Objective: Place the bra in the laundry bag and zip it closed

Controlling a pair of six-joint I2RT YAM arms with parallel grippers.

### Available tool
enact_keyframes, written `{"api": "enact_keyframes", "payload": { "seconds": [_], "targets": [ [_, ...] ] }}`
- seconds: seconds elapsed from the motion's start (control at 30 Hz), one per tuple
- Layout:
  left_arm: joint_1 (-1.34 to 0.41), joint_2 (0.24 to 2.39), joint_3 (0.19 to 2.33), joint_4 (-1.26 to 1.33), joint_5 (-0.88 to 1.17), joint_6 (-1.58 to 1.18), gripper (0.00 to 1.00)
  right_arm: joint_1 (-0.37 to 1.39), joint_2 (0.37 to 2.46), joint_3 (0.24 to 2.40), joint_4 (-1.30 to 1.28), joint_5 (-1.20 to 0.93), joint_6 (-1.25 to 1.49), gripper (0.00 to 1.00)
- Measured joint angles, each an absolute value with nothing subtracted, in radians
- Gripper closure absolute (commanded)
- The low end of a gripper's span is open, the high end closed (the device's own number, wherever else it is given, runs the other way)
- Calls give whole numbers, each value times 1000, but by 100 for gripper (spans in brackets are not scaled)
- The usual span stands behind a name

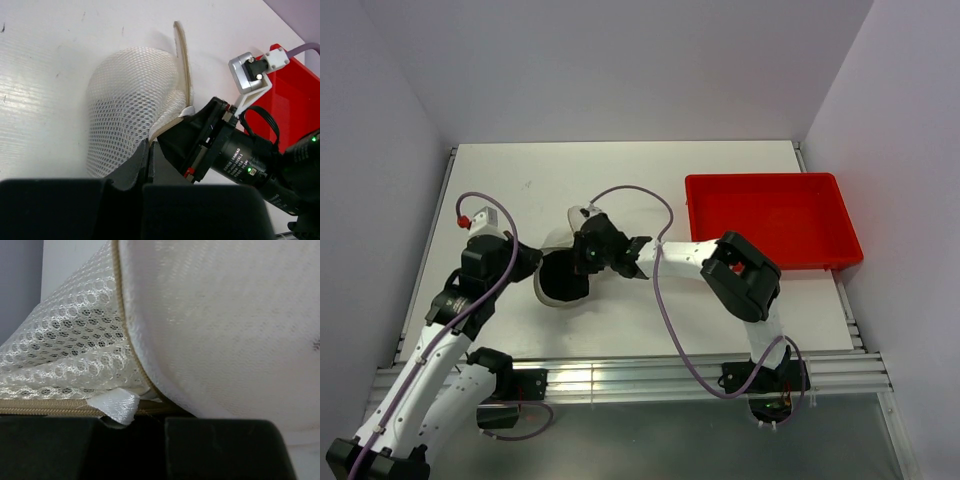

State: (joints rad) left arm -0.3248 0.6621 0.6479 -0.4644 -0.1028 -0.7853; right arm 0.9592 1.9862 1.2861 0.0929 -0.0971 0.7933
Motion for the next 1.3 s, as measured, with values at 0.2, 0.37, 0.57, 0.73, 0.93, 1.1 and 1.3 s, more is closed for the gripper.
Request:
{"api": "enact_keyframes", "payload": {
  "seconds": [0.2,0.37,0.57,0.73,0.93,1.1,1.3],
  "targets": [
    [-325,707,659,-494,-114,-766,40,947,1984,1284,97,-68,807,100],
    [-366,578,656,-572,-155,-813,22,921,1984,1284,89,-40,814,100],
    [-414,537,594,-556,-146,-897,24,910,1984,1285,88,-30,821,99],
    [-420,607,442,-491,-138,-946,24,910,1975,1285,86,-27,822,89],
    [-420,716,420,-363,-177,-943,52,909,1951,1283,84,-23,818,82],
    [-420,822,419,-256,-181,-926,100,904,1920,1282,75,-14,801,69],
    [-420,811,419,-220,-173,-918,100,901,1893,1321,-23,39,725,22]
  ]
}}
